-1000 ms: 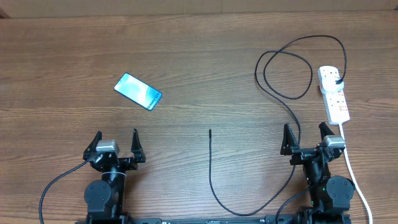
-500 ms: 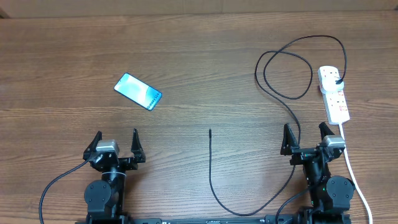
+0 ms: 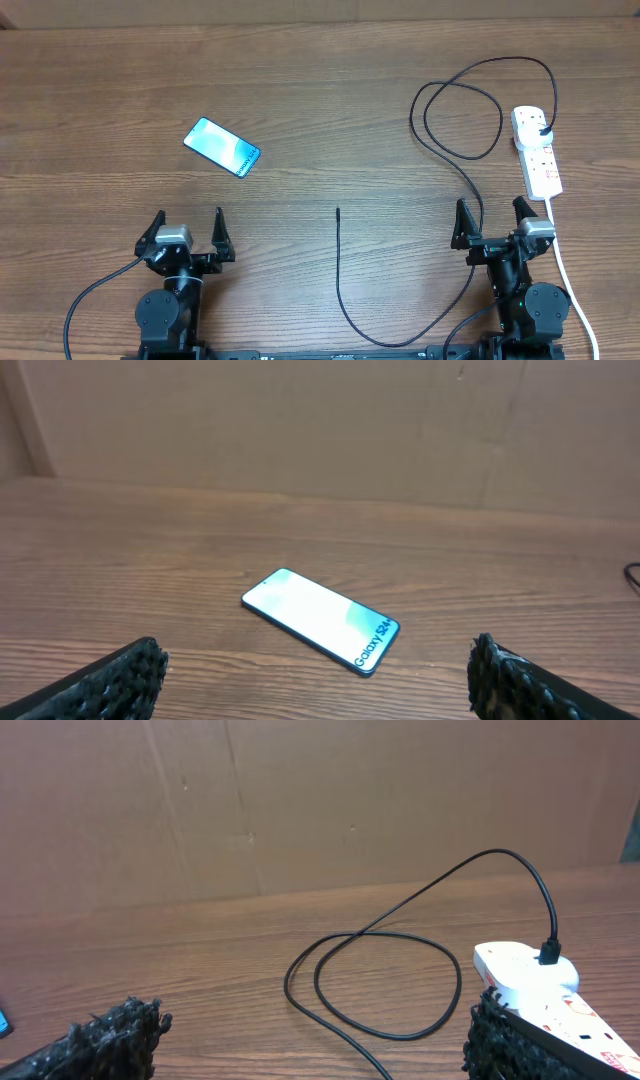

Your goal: Plug charger to phone and switch on socket

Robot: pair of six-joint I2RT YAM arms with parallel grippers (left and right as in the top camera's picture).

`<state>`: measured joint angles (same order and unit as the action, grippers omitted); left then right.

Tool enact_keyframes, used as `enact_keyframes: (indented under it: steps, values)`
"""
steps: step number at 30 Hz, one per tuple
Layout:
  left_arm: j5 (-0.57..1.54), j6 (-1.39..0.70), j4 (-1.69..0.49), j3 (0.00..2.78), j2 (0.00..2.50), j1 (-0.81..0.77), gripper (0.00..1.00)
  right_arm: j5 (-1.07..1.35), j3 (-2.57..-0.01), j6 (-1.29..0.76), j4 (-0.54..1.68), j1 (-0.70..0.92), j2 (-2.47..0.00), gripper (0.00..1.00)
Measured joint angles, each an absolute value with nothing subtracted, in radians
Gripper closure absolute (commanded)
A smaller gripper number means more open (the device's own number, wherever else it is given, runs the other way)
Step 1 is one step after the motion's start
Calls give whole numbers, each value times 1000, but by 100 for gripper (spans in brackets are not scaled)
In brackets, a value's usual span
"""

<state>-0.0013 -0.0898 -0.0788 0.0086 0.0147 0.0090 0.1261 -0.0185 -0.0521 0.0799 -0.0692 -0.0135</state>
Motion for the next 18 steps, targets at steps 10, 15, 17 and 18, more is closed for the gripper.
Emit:
enact_keyframes:
  steps: [10, 15, 17, 18]
  values:
    - [27, -90, -83, 10, 15, 9, 0, 127, -19, -52, 79, -69, -14, 0]
    - [29, -90, -152, 45, 15, 9, 0, 126, -19, -52, 79, -69, -14, 0]
    - [31, -90, -191, 69, 15, 9, 0, 126, -19, -52, 79, -69, -14, 0]
    - [31, -90, -204, 81, 15, 9, 0, 126, -19, -52, 80, -69, -14, 0]
